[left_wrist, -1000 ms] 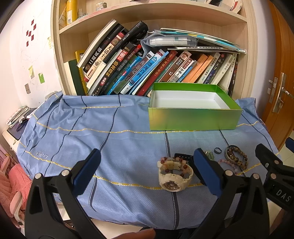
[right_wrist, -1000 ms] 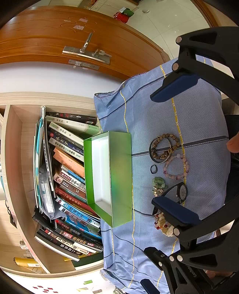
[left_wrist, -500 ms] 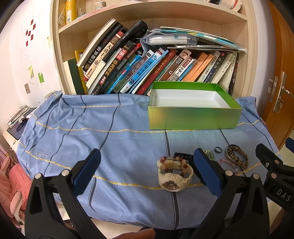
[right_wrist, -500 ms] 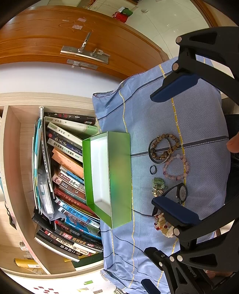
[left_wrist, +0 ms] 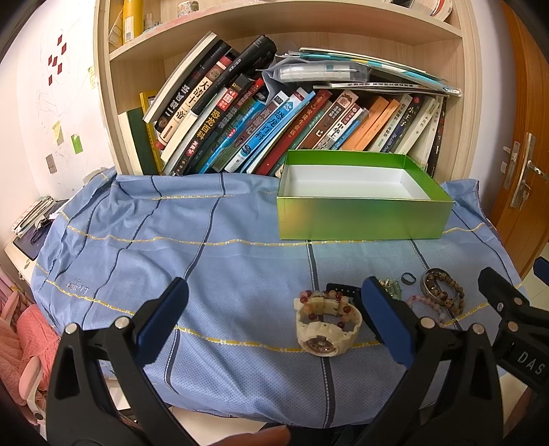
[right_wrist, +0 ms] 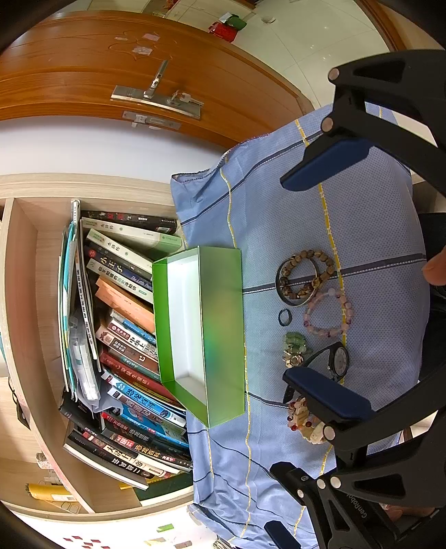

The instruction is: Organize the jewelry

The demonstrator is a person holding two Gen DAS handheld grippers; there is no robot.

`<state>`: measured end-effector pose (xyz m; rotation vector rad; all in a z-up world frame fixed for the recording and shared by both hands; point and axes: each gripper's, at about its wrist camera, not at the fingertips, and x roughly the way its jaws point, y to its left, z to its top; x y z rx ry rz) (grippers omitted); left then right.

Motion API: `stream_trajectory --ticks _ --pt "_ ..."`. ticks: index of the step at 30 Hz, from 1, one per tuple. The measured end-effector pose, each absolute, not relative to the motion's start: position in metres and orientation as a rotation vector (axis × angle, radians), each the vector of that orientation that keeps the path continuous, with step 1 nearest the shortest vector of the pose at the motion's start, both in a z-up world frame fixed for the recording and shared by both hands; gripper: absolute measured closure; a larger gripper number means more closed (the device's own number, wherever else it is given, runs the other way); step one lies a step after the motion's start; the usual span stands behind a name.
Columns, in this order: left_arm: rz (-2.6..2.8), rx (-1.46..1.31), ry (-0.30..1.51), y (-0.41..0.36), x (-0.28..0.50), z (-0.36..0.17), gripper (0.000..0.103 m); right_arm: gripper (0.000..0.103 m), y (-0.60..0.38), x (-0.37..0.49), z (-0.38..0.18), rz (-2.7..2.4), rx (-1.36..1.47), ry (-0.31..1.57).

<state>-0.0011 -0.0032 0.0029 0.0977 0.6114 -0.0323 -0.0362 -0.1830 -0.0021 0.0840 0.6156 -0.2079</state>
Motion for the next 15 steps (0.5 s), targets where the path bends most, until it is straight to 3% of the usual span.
stream_trajectory --ticks 15 --pt "-0.165 0.159 0.798 0.007 0.022 -0.034 0.004 0.003 -0.207 -0.023 -0.031 -0.233 0.094 0.72"
